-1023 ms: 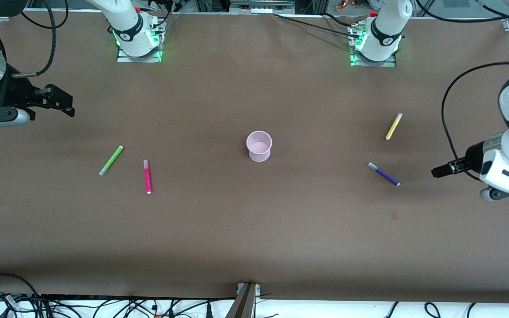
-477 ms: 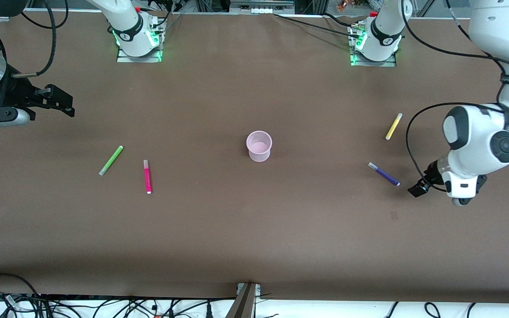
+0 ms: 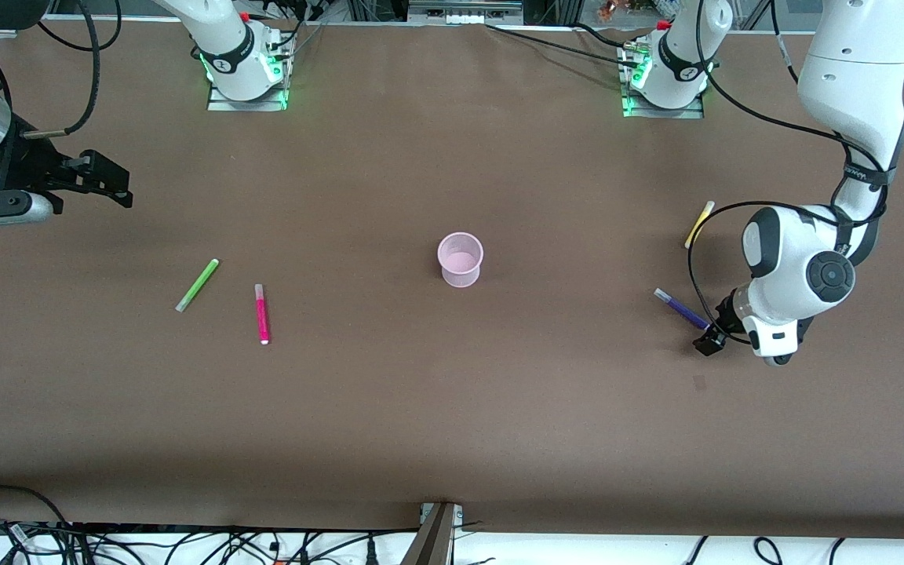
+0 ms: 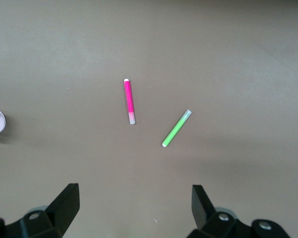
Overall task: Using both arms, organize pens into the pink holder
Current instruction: 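Lower the left gripper and grasp the blue marker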
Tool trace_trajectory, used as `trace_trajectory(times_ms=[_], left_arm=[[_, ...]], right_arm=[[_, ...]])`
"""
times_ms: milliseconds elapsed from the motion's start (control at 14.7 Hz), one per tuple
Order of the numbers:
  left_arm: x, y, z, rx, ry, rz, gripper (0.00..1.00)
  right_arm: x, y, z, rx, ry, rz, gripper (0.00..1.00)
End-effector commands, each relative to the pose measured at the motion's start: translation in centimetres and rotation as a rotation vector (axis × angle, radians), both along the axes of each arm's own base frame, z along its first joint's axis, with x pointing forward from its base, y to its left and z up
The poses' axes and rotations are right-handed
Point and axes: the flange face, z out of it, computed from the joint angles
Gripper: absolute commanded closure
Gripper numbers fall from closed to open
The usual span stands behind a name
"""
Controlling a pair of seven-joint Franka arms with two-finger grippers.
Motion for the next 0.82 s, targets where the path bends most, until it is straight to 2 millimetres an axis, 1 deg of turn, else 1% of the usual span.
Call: trace_trajectory(times_ms=[0, 273, 341, 409, 545, 614, 750], left_arm=[[0.0, -0.6, -0.8, 0.015, -0.003, -0.001, 0.0], [-0.5, -0.8, -1.9, 0.065, 0.016, -0.024, 0.0], [-0.5, -0.8, -2.0, 0.07, 0.019, -0.028, 0.01], [-0.7, -0.8, -2.3, 0.071, 0.025, -0.03, 0.05], [-0.7, -0.8, -2.3, 0.071, 0.02, -0.03, 0.21], [-0.7, -0.8, -2.3, 0.071, 0.02, -0.03, 0.27], [-0.7, -0.8, -2.4, 0.07, 0.022, -0.029, 0.45]], right_arm=[[-0.1, 0.1, 0.5, -0.002, -0.011, 0.012, 0.0], [-0.1, 0.1, 0.5, -0.002, -0.011, 0.012, 0.0], [-0.1, 0.1, 0.5, -0.002, -0.011, 0.012, 0.0], [-0.2, 0.1, 0.6, -0.002, -0.011, 0.012, 0.0], [-0.2, 0.3, 0.5, -0.002, -0.009, 0.015, 0.0], [-0.2, 0.2, 0.5, -0.003, -0.009, 0.014, 0.0], [-0.2, 0.2, 0.5, 0.0, -0.006, 0.014, 0.0]])
